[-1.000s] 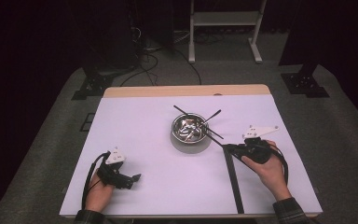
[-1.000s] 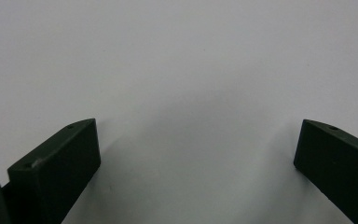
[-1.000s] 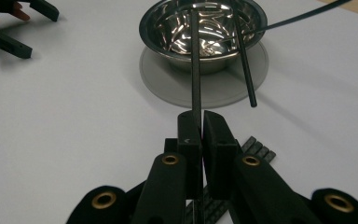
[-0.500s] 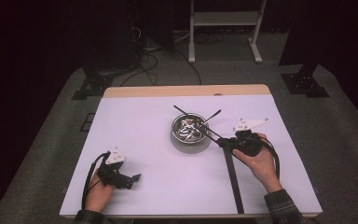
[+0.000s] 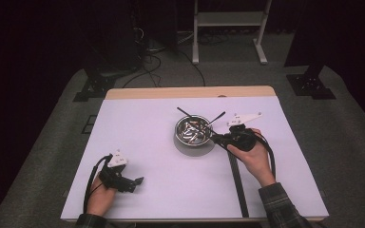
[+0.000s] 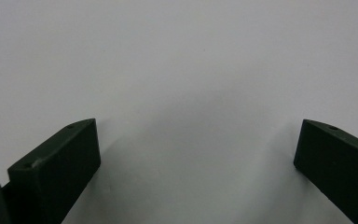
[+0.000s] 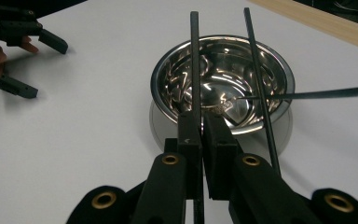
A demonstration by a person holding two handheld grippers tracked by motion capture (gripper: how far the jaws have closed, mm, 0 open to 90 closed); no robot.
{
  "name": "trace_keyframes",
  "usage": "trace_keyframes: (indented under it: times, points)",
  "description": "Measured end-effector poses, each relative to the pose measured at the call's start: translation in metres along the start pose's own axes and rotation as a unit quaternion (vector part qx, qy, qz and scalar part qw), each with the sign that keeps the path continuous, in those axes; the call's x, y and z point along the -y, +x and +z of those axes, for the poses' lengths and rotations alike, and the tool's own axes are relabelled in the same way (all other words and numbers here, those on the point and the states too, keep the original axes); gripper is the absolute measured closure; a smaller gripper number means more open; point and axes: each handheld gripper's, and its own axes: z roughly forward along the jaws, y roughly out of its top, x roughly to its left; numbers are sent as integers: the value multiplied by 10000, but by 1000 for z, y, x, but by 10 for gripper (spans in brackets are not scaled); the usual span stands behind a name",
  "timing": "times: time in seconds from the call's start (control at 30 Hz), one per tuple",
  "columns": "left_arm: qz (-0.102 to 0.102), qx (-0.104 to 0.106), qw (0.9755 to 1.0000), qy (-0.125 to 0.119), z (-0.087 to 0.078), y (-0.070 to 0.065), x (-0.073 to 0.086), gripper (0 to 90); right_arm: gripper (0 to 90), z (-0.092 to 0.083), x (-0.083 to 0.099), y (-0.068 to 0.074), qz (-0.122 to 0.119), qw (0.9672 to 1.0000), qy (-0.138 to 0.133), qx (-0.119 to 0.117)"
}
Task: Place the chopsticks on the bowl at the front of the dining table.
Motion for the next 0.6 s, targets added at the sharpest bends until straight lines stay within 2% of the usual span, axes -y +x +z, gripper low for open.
trace_keyframes:
  times: [0.33, 0.6]
  points:
    - [21, -7, 10000, 8, 0, 0, 0, 0, 855, 20, -20, 0, -40, 10000, 13, 2]
    - [11, -6, 10000, 7, 0, 0, 0, 0, 854, 40, -31, -3, 23, 10000, 90, 37]
